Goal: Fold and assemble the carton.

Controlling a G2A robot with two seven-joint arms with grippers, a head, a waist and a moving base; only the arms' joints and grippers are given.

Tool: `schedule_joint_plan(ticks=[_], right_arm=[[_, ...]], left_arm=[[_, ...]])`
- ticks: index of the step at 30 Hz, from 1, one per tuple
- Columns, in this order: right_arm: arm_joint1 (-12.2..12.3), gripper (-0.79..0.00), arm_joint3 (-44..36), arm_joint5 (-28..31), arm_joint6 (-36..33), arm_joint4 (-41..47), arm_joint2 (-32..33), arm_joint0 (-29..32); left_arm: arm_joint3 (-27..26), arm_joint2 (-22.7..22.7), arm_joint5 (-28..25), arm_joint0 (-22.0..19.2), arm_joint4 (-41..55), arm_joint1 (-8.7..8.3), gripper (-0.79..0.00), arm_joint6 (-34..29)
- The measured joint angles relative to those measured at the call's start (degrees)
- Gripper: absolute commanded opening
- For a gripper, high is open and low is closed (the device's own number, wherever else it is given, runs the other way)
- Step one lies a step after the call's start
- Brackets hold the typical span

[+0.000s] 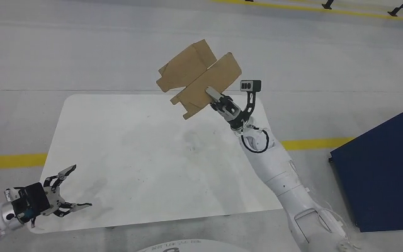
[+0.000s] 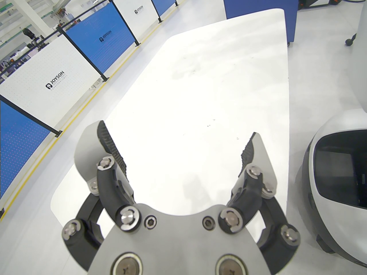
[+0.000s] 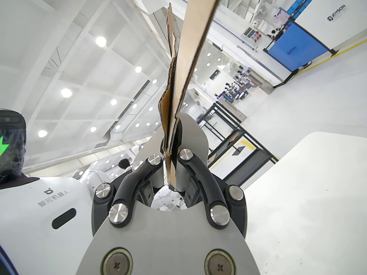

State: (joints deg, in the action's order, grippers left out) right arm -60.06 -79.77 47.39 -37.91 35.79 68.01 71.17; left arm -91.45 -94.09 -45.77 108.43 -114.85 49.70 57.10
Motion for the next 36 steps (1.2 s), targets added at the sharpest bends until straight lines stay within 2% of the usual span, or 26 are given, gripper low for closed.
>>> schedule_joint_plan(ticks=[18,21,25,28,31,36], right_arm=[[0.1,-0.785,-0.2,0.2,-0.5,-0.7,0.4,-0.1],[0.5,-0.785,-1.3,5.1,0.9,-10.6,2.7,1.2],[0.2,-0.785,-4.5,7.0,10.8,-37.6,6.2,5.3],[-0.3,-0.785,-7.2,5.5,19.5,-52.5,8.3,8.6],[-0.5,-0.785,-8.1,4.3,25.3,-59.7,9.1,10.2],[-0.5,-0.785,-8.1,4.4,23.9,-58.9,9.0,10.0]], left_arm=[[-0.4,-0.2,0.7,-0.1,0.3,0.04,0.000,-0.7],[-1.4,-1.6,1.4,-0.9,2.8,-0.09,0.000,-2.9],[-1.2,-3.1,-7.2,-4.7,6.9,-0.82,0.000,-5.9],[-3.8,-2.3,-11.0,-5.8,11.9,-1.55,0.000,-9.5],[-4.3,-2.2,-11.7,-5.8,15.5,-1.70,0.000,-10.3],[-4.2,-2.2,-11.5,-5.7,13.2,-1.67,0.000,-10.0]])
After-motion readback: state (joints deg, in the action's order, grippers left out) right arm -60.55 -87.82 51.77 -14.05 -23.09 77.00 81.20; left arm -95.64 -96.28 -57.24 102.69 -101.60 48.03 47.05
